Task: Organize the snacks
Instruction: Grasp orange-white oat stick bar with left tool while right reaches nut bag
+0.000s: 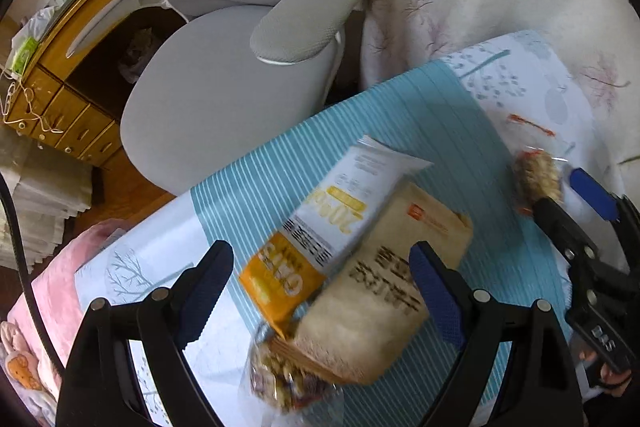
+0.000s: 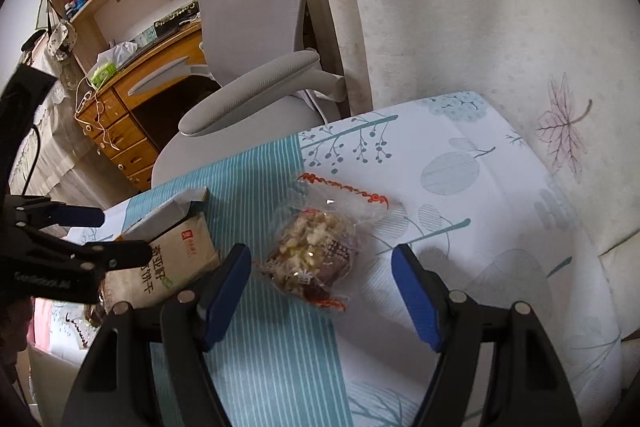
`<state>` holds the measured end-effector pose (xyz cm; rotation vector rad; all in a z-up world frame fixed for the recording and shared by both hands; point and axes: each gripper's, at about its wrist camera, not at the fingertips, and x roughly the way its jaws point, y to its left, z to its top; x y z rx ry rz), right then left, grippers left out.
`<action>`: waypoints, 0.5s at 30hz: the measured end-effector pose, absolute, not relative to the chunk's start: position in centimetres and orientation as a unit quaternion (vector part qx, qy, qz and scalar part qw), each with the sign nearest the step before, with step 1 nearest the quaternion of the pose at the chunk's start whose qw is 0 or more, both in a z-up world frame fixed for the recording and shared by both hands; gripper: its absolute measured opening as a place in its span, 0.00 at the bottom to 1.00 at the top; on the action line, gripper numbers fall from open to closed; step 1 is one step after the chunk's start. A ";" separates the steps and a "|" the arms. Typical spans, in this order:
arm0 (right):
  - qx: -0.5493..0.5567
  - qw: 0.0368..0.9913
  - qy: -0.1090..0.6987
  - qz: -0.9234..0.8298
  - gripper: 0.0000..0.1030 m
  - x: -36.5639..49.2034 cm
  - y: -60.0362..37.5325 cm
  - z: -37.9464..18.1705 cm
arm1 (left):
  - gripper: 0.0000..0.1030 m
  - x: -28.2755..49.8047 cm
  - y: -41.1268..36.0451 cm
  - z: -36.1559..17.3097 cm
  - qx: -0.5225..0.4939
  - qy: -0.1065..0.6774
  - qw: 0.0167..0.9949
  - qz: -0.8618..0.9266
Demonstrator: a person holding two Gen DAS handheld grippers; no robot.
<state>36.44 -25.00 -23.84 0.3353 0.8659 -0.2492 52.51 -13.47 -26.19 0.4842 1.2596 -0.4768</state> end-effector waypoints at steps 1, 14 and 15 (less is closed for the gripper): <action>0.160 0.888 0.415 -0.119 0.71 36.4 -24.9 -24.0 | 0.86 52.8 -13.5 -26.6 0.217 0.580 0.755 -0.216; 0.129 0.903 0.396 -0.103 0.65 36.6 -24.2 -24.8 | 0.86 55.8 -12.0 -28.5 0.115 0.624 0.737 -0.231; 0.129 0.904 0.395 -0.099 0.60 36.5 -24.2 -24.8 | 0.86 55.9 -11.9 -28.6 0.110 0.627 0.736 -0.232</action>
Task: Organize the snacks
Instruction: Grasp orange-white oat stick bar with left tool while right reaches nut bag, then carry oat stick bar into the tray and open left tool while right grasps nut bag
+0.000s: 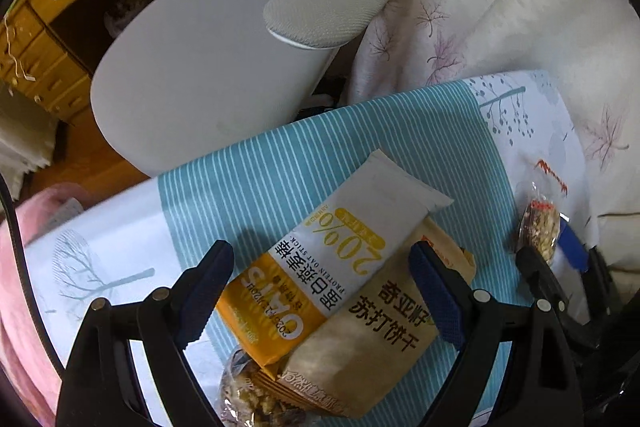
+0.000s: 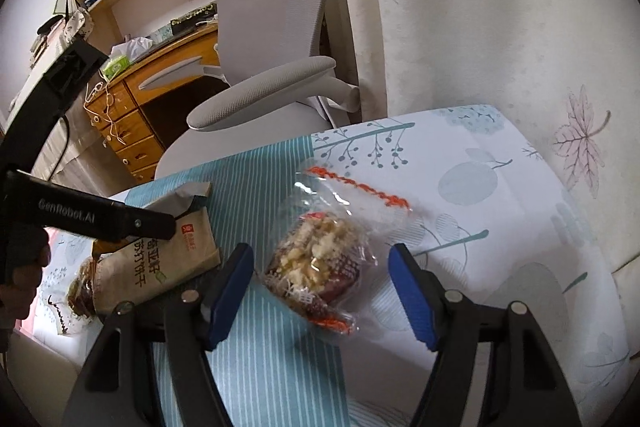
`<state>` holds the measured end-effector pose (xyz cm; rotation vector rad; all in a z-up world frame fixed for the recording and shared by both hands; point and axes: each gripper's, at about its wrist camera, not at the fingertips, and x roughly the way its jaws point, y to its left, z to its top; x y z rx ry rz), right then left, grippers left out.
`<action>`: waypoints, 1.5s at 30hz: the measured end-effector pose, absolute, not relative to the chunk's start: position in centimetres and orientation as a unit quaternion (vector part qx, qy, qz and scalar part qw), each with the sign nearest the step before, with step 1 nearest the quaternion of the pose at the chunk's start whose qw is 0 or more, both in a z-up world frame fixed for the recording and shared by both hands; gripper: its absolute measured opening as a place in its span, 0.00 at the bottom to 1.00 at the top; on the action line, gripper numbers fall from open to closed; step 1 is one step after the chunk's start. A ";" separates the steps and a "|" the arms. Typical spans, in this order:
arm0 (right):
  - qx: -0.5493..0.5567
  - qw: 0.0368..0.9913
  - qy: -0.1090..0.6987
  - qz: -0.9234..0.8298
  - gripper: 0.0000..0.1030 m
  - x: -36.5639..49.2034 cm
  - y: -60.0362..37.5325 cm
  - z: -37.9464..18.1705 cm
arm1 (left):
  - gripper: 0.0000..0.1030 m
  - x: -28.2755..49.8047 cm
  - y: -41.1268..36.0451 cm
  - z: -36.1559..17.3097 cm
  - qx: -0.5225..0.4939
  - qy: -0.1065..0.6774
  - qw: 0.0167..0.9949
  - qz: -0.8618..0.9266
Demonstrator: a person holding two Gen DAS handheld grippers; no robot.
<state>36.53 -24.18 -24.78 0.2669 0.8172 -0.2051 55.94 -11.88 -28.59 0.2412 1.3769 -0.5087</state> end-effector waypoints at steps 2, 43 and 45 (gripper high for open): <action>0.124 0.905 0.396 -0.098 0.59 36.5 -24.0 -24.7 | 0.82 56.0 -11.7 -28.7 0.101 0.630 0.733 -0.236; 0.249 0.806 0.533 -0.056 0.39 21.5 -21.1 -21.3 | 0.37 42.3 -7.9 -18.4 -0.033 0.659 0.714 -0.232; 0.254 0.804 0.535 -0.052 0.39 20.3 -20.5 -20.6 | 0.37 40.7 -7.4 -17.3 -0.040 0.658 0.713 -0.238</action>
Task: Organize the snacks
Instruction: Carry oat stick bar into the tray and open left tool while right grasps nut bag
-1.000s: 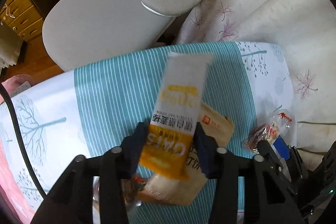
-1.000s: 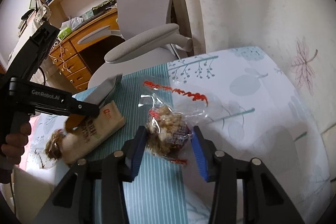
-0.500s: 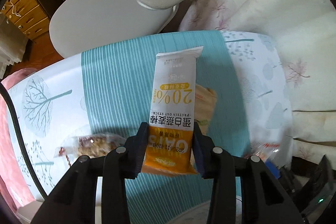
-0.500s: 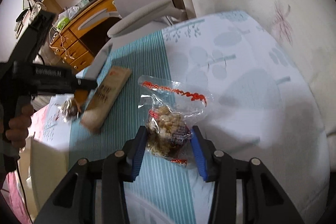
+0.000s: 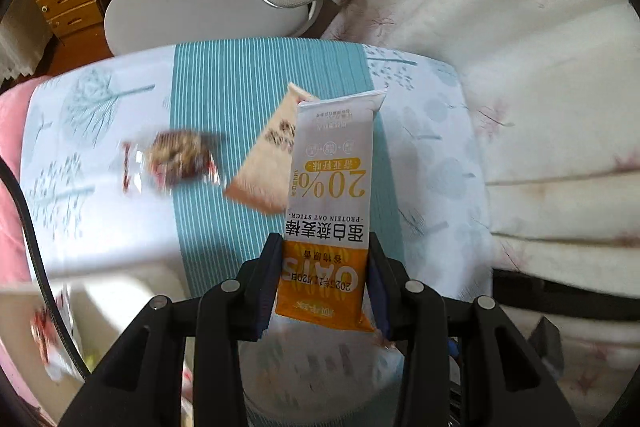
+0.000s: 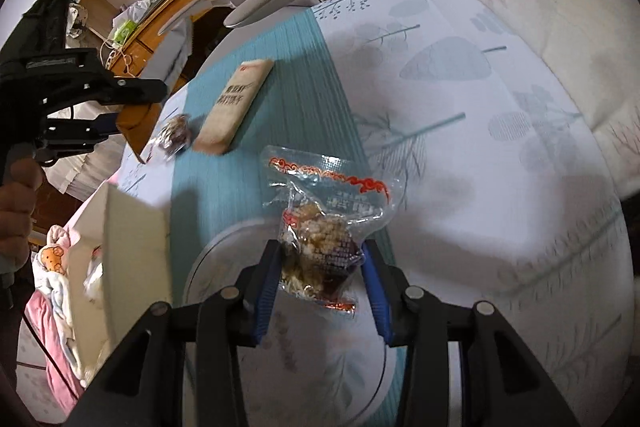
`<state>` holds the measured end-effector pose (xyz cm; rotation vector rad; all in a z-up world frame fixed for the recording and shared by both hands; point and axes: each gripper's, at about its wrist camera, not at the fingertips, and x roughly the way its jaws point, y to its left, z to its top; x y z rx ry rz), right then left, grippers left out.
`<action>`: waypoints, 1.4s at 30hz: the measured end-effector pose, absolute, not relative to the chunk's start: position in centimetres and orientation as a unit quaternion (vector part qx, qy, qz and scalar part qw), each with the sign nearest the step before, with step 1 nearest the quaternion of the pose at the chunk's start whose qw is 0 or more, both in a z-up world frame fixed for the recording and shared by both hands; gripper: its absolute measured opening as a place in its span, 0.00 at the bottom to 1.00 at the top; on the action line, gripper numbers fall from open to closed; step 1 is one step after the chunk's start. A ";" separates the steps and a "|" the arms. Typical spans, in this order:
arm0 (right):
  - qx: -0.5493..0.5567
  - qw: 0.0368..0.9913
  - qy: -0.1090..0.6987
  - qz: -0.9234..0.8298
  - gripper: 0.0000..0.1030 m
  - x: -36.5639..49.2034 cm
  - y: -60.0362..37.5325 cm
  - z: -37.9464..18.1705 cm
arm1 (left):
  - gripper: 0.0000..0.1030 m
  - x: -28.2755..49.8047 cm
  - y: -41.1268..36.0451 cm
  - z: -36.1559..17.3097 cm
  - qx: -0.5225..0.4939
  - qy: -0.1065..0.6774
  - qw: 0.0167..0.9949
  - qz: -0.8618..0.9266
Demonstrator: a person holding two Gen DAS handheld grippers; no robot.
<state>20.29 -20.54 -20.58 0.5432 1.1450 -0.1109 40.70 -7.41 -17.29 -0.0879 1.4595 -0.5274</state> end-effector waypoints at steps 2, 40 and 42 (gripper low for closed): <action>0.257 0.803 0.536 -0.045 0.39 19.5 -20.0 -20.0 | 0.37 39.0 -6.6 -16.3 -0.045 0.658 0.713 -0.239; 0.218 0.867 0.447 0.016 0.36 9.2 1.8 -7.6 | 0.38 20.7 20.0 -8.6 -0.100 0.605 0.743 -0.267; 0.218 0.867 0.448 0.012 0.36 8.6 2.7 -7.7 | 0.37 20.4 20.3 -8.8 -0.090 0.605 0.745 -0.266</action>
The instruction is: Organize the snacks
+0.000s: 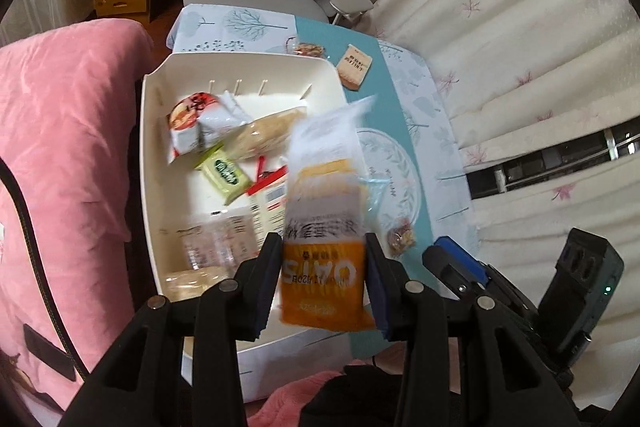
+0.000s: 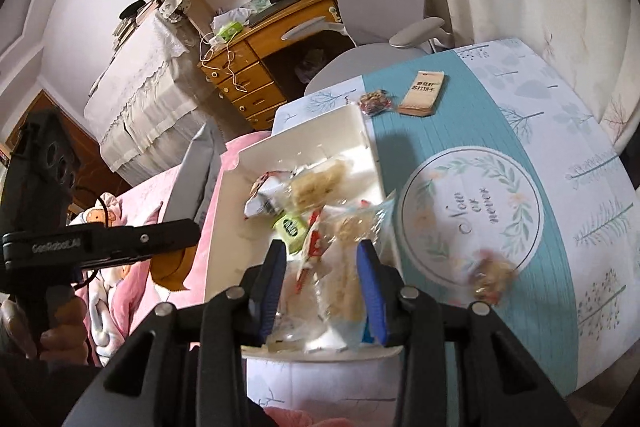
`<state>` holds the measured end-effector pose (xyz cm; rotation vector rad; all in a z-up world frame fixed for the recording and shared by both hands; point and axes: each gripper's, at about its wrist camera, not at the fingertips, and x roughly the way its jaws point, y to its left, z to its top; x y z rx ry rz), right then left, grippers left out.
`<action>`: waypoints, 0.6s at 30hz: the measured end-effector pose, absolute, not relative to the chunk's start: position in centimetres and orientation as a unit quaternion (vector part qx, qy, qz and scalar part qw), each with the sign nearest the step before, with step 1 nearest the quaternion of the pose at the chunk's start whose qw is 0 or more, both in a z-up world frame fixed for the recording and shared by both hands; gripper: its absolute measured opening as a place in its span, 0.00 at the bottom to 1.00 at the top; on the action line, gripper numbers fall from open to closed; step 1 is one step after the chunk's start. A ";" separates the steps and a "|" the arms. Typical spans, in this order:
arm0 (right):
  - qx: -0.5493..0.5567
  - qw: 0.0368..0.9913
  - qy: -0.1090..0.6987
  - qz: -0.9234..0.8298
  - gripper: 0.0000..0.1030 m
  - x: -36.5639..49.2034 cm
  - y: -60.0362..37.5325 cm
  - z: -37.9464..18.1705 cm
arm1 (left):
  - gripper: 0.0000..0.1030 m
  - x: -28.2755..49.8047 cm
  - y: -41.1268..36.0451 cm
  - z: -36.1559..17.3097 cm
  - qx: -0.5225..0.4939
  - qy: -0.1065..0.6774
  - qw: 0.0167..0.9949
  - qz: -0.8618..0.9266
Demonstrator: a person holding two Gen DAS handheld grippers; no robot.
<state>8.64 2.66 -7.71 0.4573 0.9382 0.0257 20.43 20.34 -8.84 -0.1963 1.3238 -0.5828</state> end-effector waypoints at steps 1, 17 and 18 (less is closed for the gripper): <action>0.220 0.866 0.450 0.010 0.36 8.3 3.1 -7.9 | 0.37 20.2 20.6 -9.1 -0.084 0.607 0.745 -0.265; 0.291 0.837 0.458 -0.073 0.36 2.5 2.3 -10.8 | 0.48 18.5 18.1 -10.9 -0.028 0.633 0.717 -0.291; 0.299 0.832 0.459 -0.081 0.36 2.2 1.8 -11.1 | 0.48 18.6 17.7 -10.9 -0.023 0.633 0.717 -0.290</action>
